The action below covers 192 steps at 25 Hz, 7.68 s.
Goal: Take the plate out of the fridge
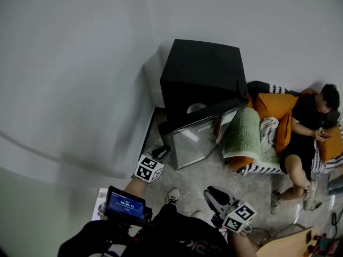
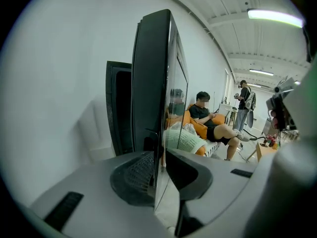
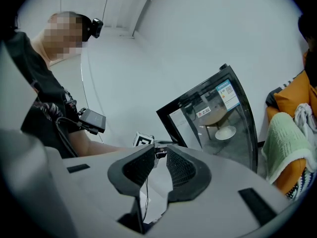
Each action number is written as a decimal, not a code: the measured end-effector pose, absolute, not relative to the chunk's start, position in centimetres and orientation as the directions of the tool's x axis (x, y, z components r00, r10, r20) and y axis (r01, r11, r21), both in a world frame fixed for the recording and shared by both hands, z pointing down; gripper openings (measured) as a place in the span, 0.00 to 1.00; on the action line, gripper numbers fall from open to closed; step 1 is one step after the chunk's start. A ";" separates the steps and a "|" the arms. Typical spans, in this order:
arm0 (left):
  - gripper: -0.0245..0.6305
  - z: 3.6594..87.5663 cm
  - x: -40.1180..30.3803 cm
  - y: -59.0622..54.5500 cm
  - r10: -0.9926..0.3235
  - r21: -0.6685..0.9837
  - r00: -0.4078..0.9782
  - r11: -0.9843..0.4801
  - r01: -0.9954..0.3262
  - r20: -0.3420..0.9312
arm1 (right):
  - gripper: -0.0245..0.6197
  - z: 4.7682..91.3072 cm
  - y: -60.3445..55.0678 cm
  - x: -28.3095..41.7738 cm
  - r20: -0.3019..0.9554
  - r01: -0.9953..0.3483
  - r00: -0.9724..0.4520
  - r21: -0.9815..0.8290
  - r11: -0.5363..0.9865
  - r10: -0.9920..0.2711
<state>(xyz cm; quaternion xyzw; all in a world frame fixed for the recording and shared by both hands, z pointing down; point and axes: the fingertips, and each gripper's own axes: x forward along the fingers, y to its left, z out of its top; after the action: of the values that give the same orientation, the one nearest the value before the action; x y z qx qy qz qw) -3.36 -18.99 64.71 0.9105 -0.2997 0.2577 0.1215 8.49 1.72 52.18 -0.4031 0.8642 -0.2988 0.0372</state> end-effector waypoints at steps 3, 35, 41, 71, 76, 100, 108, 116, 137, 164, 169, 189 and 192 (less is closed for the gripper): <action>0.14 64.8 -2.8 -16.9 -0.501 0.050 0.665 -0.777 -0.627 0.553 | 0.14 52.3 3.2 9.5 0.155 -0.662 -0.673 -0.562 0.496 -0.723; 0.14 64.4 8.9 0.4 -0.616 -0.096 0.626 -0.745 -0.660 0.479 | 0.14 46.7 2.1 1.8 0.353 -0.747 -0.645 -0.107 0.656 -0.677; 0.14 64.2 9.6 1.4 -0.611 -0.116 0.645 -0.761 -0.638 0.459 | 0.14 49.8 -1.6 -0.9 0.519 -0.819 -0.529 -0.104 0.565 -0.671; 0.05 59.5 3.8 4.9 -0.378 0.478 0.879 -0.738 -0.476 0.292 | 0.05 51.2 3.4 14.9 0.409 -0.995 -0.089 -0.001 0.097 -0.908; 0.05 58.1 5.2 5.6 -0.336 0.563 0.915 -0.722 -0.403 0.223 | 0.05 51.2 4.7 21.1 0.376 -1.000 0.021 0.024 -0.013 -0.926; 0.05 58.3 5.3 8.7 -0.233 0.477 0.915 -0.795 -0.374 0.329 | 0.05 54.4 2.1 38.4 0.332 -0.968 0.107 -0.179 -0.174 -0.937; 0.05 58.7 5.2 8.9 -0.231 0.479 0.907 -0.788 -0.387 0.352 | 0.05 55.2 2.4 41.2 0.342 -0.950 0.139 -0.218 -0.223 -0.929; 0.05 59.0 5.1 9.0 -0.230 0.480 0.904 -0.786 -0.391 0.360 | 0.05 56.1 2.2 41.0 0.347 -0.936 0.129 -0.266 -0.229 -0.929; 0.05 57.9 -7.9 8.3 -0.169 0.490 0.929 -0.810 -0.321 0.330 | 0.05 57.4 -5.6 15.3 0.149 -0.549 -0.233 -0.836 0.003 -0.961; 0.05 61.1 -14.4 -0.9 -0.399 0.536 0.794 -0.588 -0.606 0.459 | 0.20 72.6 -27.8 19.1 0.309 -0.070 -0.069 -0.950 -0.304 -0.949; 0.05 62.4 -12.1 -2.8 -0.424 0.565 0.773 -0.528 -0.634 0.472 | 0.20 76.1 -31.1 20.8 0.346 -0.054 -0.088 -0.938 -0.343 -0.934; 0.05 64.8 -9.1 -6.8 -0.454 0.613 0.740 -0.419 -0.669 0.497 | 0.24 81.1 -36.8 21.0 0.519 -0.102 -0.141 -0.855 -0.509 -0.843; 0.05 64.8 -9.0 -6.9 -0.454 0.617 0.742 -0.419 -0.666 0.493 | 0.24 81.0 -37.3 20.6 0.534 -0.107 -0.150 -0.845 -0.523 -0.832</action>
<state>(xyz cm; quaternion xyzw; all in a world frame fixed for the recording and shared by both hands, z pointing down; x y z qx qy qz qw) -9.01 -6.87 64.79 0.8329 -0.3363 0.1259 0.4210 20.59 -37.33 80.96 -0.5881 0.3992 -0.6449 0.2810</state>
